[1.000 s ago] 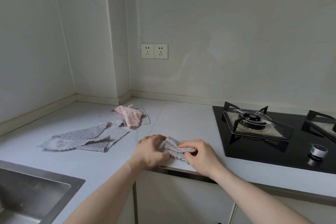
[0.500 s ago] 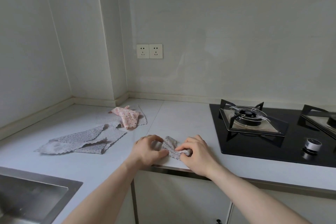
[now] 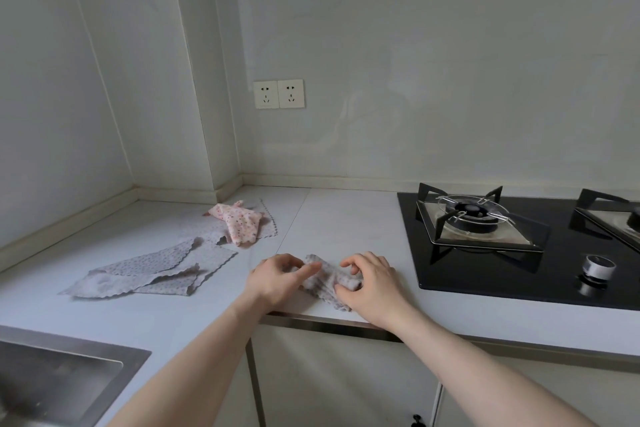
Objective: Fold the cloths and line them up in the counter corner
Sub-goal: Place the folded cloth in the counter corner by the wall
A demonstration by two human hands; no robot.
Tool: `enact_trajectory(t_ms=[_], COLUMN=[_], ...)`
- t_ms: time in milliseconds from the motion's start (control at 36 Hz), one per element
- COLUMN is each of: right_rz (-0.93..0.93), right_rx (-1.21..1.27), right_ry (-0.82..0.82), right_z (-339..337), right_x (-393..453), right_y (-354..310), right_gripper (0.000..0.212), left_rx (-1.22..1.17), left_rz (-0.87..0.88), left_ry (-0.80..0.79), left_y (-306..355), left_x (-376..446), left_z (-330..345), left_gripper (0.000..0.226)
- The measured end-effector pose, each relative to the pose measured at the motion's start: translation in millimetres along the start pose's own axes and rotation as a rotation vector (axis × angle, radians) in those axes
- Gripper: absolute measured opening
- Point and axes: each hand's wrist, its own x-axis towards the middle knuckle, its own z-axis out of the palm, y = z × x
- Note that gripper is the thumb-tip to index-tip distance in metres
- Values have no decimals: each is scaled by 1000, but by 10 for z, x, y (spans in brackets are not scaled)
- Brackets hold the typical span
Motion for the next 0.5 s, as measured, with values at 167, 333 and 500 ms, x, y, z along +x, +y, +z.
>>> enact_trajectory(t_ms=[167, 333, 500], right_rz=[38, 67, 64], right_rx=[-121, 55, 215], right_ry=[-42, -47, -66], right_z=[-17, -8, 82], right_x=[1, 5, 61], right_y=[-13, 78, 218], right_gripper=[32, 31, 25], left_rx=[217, 181, 194], left_rz=[-22, 95, 185], left_ry=[35, 12, -48], left_y=[84, -15, -48], left_x=[145, 117, 132], left_z=[69, 126, 167], left_gripper=[73, 67, 51])
